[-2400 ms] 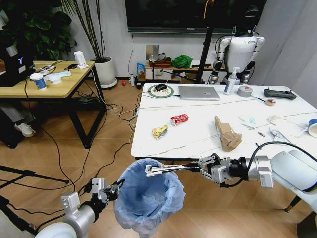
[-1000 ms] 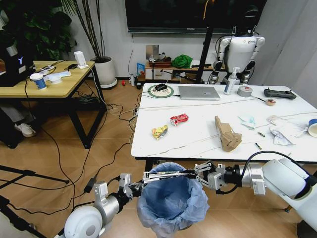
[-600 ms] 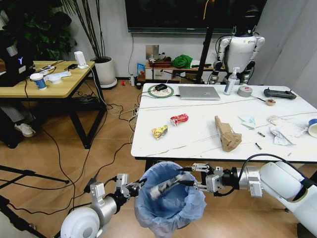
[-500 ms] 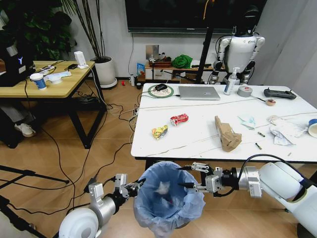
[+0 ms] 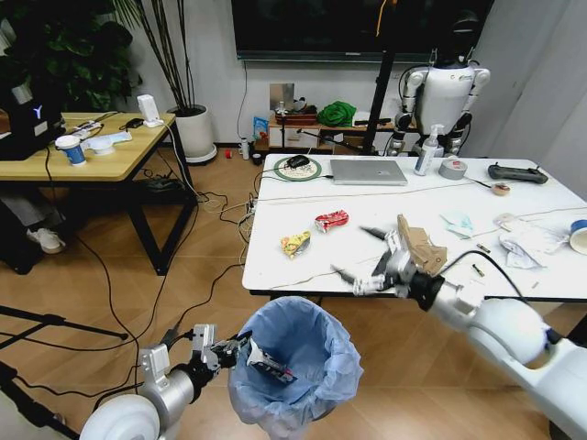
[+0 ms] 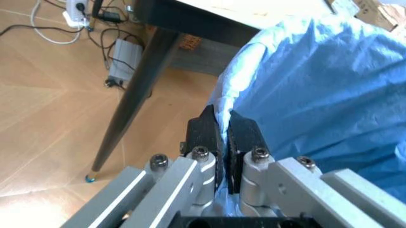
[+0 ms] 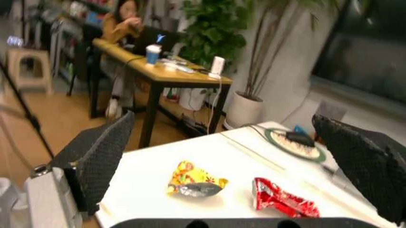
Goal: Pick up the trash bin and place the trash from the table into it.
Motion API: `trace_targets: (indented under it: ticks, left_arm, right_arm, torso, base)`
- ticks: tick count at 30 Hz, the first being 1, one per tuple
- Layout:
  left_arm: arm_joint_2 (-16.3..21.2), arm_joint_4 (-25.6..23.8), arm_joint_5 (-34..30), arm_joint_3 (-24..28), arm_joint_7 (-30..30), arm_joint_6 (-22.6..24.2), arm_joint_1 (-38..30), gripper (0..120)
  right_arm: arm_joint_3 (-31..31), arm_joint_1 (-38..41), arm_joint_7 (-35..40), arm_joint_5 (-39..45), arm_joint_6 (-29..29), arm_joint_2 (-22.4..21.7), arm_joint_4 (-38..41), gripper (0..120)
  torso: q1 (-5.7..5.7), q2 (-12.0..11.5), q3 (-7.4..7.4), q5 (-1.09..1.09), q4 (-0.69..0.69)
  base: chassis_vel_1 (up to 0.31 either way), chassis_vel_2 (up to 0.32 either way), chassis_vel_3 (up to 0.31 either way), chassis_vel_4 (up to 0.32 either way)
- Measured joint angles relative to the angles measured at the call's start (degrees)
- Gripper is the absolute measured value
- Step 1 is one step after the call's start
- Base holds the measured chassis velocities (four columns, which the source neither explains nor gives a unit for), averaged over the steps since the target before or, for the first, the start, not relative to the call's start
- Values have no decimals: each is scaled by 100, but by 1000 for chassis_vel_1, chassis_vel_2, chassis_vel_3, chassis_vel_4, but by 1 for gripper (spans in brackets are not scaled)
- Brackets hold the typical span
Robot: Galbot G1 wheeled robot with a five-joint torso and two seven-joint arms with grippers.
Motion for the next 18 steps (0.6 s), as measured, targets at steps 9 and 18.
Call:
trace_targets:
  ticks: [9, 18]
  left_arm:
    - [8, -67, 93, -395, 71, -21, 434, 0]
    - [139, -92, 76, -488, 111, -44, 549, 0]
  right_arm:
    - [-1318, 1280, 1161, 531, -848, 1090, -756, 100]
    - [-2014, 2081, 2426, 1251, -1933, 1756, -1531, 100]
  torso:
    - [0, 0, 0, 0, 3]
    - [2, 0, 0, -1, 1]
  base:
    - [0, 0, 0, 0]
    - [0, 0, 0, 0]
